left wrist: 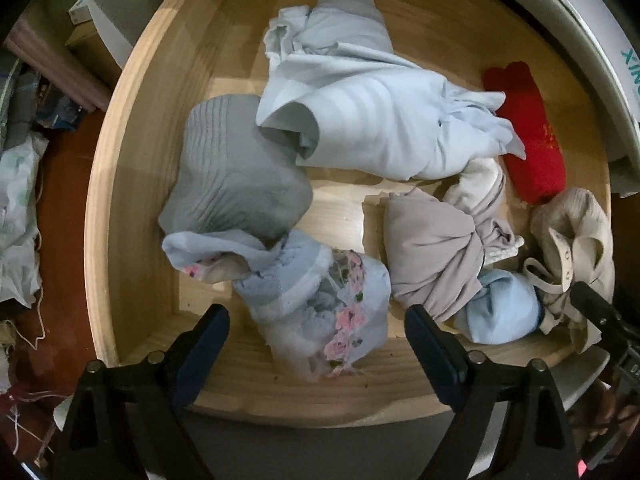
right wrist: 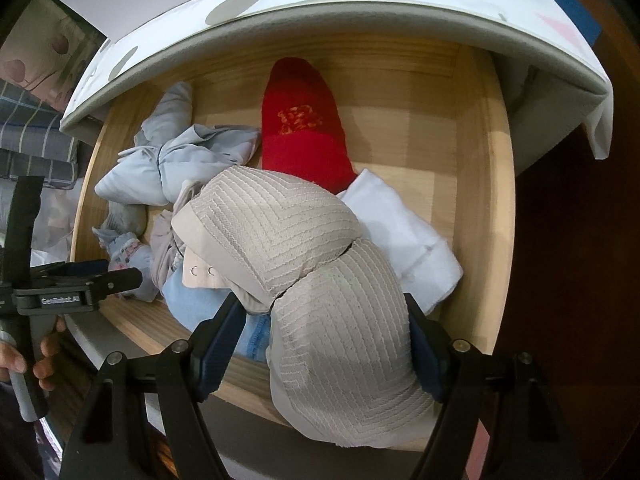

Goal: Take underwear out of drawer
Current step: 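Grasp the beige bra with the right gripper while the left grasps the light blue floral underwear, then lift the beige bra with the right gripper into the white box and release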

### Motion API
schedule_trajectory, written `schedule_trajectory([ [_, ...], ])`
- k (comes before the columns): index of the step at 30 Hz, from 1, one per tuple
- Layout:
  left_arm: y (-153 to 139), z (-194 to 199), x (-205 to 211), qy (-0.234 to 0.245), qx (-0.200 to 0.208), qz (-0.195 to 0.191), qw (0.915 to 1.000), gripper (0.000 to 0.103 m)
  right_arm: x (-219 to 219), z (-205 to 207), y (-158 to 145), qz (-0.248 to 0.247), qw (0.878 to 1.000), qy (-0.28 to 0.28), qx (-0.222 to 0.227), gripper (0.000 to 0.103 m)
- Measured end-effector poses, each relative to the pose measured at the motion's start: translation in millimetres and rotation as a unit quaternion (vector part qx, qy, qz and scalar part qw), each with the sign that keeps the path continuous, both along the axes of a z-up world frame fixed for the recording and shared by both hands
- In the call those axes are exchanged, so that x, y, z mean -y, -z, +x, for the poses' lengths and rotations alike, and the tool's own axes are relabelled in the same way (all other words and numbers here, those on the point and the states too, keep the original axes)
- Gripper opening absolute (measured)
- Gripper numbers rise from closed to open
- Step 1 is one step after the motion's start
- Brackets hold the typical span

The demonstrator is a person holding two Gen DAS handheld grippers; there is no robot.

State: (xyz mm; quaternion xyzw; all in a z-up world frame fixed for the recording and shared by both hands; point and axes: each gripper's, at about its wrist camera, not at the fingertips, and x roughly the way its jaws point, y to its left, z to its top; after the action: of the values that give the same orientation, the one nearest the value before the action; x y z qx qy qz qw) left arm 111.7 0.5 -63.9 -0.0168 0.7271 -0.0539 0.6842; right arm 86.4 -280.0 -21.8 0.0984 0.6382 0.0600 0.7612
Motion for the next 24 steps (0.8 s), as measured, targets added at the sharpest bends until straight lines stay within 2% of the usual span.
schedule_trajectory([
  [1,1,1,2,0.003,0.001,0.006,1.0000,0.082,0,0,0,0.001,1.000,0.001,0.000,0.074],
  [3,4,1,6,0.007,-0.002,0.017,0.9998,0.061,-1,1,1,0.002,1.000,0.002,0.000,0.074],
  [5,6,0,9,0.008,-0.003,0.020,0.9998,0.055,-3,1,2,0.003,1.000,0.004,0.000,0.074],
  [6,7,0,11,0.012,-0.002,0.025,0.9996,0.046,-3,1,2,0.003,1.000,0.004,0.000,0.074],
  [9,6,0,13,0.013,0.002,0.009,0.9999,0.029,-2,1,2,0.004,1.000,0.004,0.000,0.074],
  [14,-3,-6,12,0.022,0.021,-0.001,0.9995,0.023,-2,1,1,0.006,1.000,0.006,0.000,0.074],
  [24,-40,-23,-10,0.030,0.063,-0.018,0.9974,0.023,-6,-1,-2,-0.008,1.000,0.006,0.010,0.074],
])
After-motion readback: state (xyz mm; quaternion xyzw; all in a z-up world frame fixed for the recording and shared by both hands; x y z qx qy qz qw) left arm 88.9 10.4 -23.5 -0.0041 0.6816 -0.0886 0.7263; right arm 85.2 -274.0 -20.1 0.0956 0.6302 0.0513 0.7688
